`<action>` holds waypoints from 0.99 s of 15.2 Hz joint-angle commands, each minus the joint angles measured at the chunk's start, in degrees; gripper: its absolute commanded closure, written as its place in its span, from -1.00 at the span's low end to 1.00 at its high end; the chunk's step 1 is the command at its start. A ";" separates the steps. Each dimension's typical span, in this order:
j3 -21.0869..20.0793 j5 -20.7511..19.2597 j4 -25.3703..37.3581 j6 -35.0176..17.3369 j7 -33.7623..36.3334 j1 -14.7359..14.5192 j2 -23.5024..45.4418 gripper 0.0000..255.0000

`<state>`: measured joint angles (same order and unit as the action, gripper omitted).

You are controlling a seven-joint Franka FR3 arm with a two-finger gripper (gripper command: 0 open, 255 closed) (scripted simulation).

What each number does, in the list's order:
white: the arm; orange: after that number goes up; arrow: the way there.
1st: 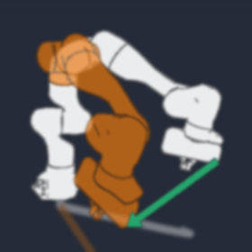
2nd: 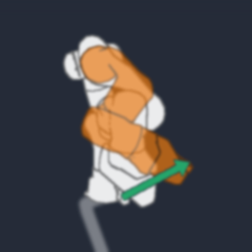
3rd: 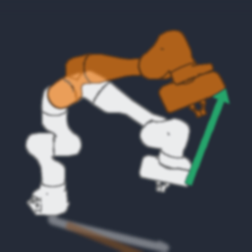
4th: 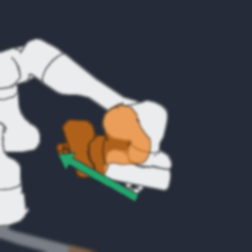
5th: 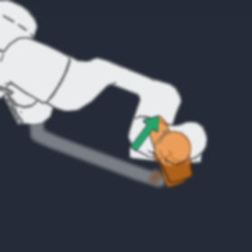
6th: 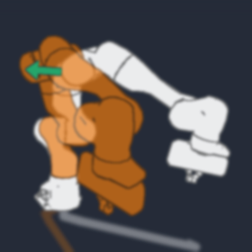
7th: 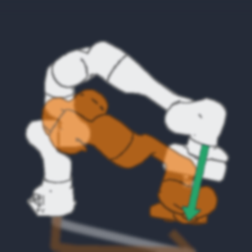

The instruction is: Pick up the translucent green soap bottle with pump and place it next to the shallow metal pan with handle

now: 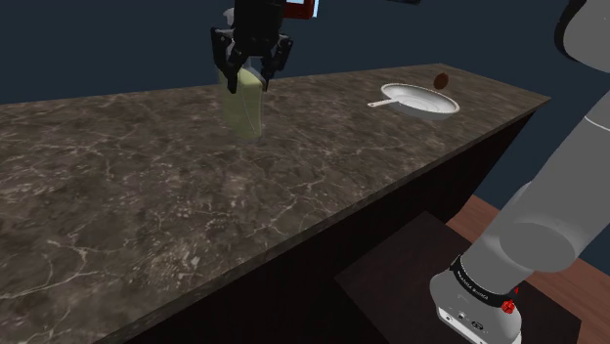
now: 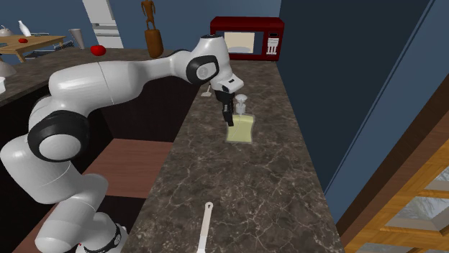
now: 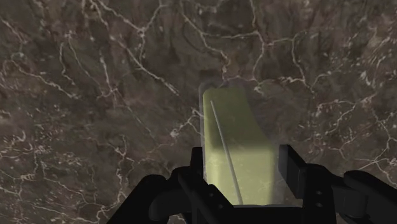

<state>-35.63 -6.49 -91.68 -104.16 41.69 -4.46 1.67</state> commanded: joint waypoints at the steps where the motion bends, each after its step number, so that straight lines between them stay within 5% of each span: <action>1: 0.00 0.01 -0.01 0.00 0.00 0.00 0.01 1.00; 9: 0.00 0.00 -0.01 0.00 0.01 0.00 0.01 1.00; 15: -0.35 -0.95 6.29 5.09 0.21 -0.50 1.56 1.00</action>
<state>-35.95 -7.35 -86.25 -99.82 41.91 -4.91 3.09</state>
